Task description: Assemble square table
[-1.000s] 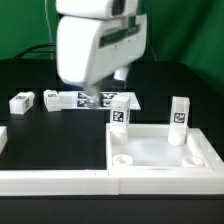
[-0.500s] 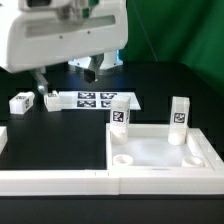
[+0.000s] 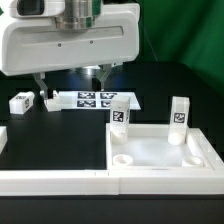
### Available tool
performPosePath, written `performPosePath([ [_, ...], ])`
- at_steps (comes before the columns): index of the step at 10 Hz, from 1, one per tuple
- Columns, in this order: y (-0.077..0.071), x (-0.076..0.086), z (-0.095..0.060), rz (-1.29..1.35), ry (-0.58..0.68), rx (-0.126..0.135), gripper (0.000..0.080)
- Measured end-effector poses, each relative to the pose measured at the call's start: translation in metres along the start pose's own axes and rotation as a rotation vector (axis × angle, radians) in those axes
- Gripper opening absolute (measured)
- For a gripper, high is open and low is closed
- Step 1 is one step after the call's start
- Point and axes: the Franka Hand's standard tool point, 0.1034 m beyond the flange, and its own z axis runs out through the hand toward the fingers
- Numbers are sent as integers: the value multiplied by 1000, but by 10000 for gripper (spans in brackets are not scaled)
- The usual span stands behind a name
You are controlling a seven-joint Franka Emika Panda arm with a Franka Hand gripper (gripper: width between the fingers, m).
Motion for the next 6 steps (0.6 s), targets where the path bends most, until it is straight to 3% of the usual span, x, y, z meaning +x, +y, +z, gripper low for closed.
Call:
performPosePath([
  [1,0,-1,1,0,-2,1,649],
  [3,-11,-34,17,-34,-12,3,649],
  [4,-16,-60,30,-49,2,-5,649],
  [5,-22,-84,47,-36,-13,4,649],
  [6,-25,-87,52,-31,-14,4,649],
])
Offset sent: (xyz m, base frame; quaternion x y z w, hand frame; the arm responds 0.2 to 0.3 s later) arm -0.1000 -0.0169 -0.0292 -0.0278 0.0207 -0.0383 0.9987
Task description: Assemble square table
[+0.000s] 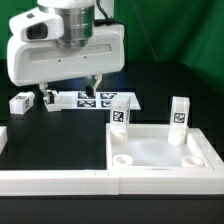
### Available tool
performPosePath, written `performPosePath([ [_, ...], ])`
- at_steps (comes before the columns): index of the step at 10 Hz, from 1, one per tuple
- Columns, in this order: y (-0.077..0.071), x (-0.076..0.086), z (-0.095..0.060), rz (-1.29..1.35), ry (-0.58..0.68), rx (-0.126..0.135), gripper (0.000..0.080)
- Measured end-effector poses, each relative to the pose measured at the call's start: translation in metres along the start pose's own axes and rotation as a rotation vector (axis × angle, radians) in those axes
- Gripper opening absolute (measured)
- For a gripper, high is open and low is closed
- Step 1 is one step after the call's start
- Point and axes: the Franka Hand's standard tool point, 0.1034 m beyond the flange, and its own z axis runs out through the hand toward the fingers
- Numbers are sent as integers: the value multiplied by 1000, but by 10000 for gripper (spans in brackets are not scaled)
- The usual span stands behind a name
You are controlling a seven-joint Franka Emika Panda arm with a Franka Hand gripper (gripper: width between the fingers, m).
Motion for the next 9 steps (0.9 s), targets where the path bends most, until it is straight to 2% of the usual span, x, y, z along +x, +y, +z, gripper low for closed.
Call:
performPosePath([
  [9,-3,1,1,-7,-15,7,649],
])
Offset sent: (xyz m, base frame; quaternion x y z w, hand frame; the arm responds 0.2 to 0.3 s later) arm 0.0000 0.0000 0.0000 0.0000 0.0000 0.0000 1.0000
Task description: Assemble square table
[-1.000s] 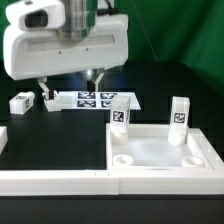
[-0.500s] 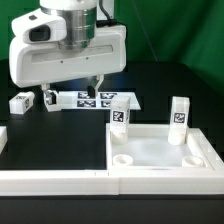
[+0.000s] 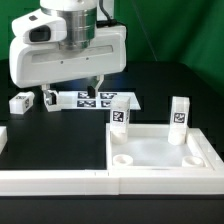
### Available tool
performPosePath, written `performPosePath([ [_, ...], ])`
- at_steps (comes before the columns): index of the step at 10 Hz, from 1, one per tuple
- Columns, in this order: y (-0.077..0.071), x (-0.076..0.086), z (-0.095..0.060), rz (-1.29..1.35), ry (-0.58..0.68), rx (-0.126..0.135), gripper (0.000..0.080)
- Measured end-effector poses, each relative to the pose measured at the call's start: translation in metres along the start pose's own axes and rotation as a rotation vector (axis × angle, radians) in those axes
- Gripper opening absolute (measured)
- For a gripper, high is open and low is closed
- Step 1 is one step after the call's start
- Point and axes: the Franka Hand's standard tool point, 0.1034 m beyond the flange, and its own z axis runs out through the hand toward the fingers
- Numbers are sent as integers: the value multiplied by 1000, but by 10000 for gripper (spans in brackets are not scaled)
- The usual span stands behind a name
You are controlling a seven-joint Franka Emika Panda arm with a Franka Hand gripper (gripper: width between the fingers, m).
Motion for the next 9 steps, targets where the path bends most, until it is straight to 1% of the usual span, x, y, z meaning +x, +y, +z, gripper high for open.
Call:
performPosePath([
  [8,0,0,1,0,-1,0,649],
  [9,0,-3,2,10,0,8,649],
])
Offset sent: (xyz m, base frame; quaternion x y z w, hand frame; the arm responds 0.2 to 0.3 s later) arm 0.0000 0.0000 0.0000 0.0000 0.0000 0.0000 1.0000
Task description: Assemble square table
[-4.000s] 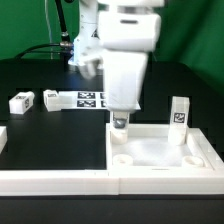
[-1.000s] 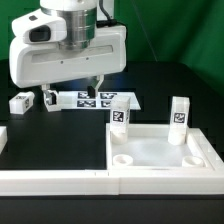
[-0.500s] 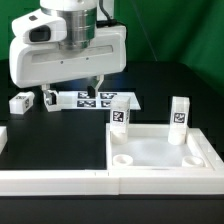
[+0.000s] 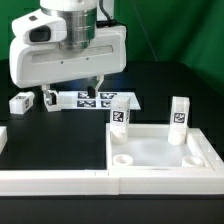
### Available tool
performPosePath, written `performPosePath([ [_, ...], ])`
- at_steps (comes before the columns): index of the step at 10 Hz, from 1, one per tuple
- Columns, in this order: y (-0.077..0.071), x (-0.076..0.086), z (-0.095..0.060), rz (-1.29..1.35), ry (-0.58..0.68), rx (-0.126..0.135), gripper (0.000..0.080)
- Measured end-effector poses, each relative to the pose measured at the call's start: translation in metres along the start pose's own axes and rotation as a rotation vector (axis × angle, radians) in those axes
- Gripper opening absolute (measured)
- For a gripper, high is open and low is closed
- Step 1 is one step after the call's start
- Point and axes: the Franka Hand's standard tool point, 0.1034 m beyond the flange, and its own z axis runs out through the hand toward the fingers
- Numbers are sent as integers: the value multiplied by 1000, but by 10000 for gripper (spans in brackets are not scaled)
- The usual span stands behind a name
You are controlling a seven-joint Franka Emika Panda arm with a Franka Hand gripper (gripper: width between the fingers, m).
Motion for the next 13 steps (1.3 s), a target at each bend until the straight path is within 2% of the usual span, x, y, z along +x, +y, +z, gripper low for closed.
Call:
performPosePath([
  [1,-2,-19,8,48,-4,39,649],
  [3,-5,-66,21,43,-49,63,649],
  [4,-3,-85,27,52,-66,70,649],
  [5,-2,-92,32,56,-72,71,649],
  [8,-5,-89,31,48,-85,79,649],
  [9,-9,-92,33,59,-120,89,649],
  [10,-15,-102,38,70,-250,88,649],
  [11,-13,-102,44,24,-336,56,649],
  [12,-11,-103,49,15,-376,63,649],
  [13,-9,-109,56,9,-448,81,649],
])
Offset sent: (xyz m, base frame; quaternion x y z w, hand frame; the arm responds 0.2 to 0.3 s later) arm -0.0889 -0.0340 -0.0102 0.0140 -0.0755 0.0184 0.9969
